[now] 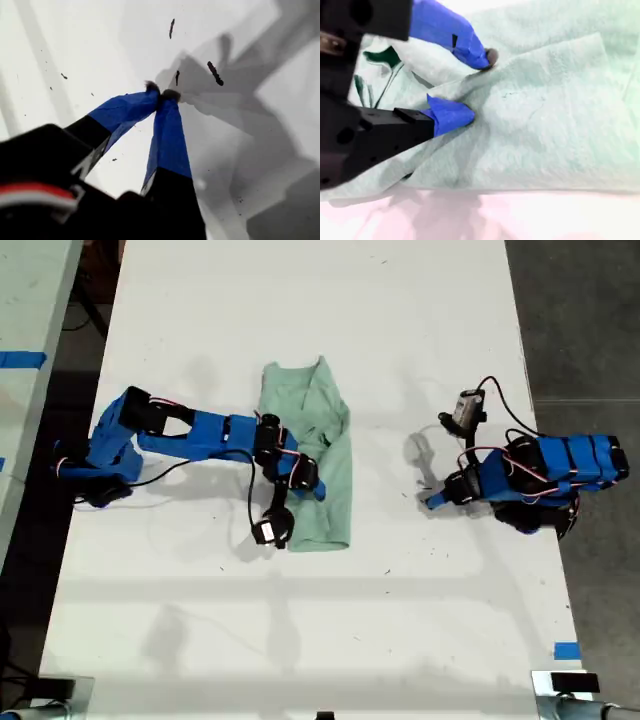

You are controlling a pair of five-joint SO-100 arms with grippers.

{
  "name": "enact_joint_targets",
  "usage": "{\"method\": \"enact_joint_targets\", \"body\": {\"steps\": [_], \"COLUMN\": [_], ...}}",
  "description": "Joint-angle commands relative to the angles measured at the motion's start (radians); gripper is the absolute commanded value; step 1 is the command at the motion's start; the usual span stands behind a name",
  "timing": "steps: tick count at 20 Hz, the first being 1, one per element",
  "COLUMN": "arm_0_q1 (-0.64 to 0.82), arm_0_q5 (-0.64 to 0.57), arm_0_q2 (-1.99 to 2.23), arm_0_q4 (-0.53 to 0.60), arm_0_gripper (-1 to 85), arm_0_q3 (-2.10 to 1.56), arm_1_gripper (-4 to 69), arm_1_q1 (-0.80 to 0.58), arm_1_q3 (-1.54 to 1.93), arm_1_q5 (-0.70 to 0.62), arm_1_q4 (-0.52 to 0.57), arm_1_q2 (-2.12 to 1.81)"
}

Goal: Fold t shirt

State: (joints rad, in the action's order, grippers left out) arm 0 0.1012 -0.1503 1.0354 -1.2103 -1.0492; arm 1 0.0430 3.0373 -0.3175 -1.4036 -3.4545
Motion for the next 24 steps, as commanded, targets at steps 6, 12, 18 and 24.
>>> {"method": "enact_joint_targets", "body": {"steps": [6, 12, 18, 24], "arm_0_q1": [0.034, 0.034, -0.021, -0.052], "arm_0_q5": [0.069, 0.238, 0.437, 0.347], "arm_0_q2": [0.281, 0.828, 1.615, 1.658], "arm_0_q4": [-0.206, -0.319, -0.029, 0.522], "arm_0_gripper": [13.3, 3.2, -0.2, -0.2], "arm_0_q3": [0.021, -0.41, -1.304, -1.824], "arm_1_gripper": [1.8, 1.8, 1.8, 1.8], "arm_1_q1": [0.014, 0.014, 0.014, 0.012], "arm_1_q3": [0.049, 0.049, 0.049, 0.049], "arm_1_q5": [-0.018, -0.02, -0.017, -0.014], "arm_1_q4": [0.014, 0.014, 0.014, 0.015], "arm_1_q2": [0.002, 0.002, 0.002, 0.002]}}
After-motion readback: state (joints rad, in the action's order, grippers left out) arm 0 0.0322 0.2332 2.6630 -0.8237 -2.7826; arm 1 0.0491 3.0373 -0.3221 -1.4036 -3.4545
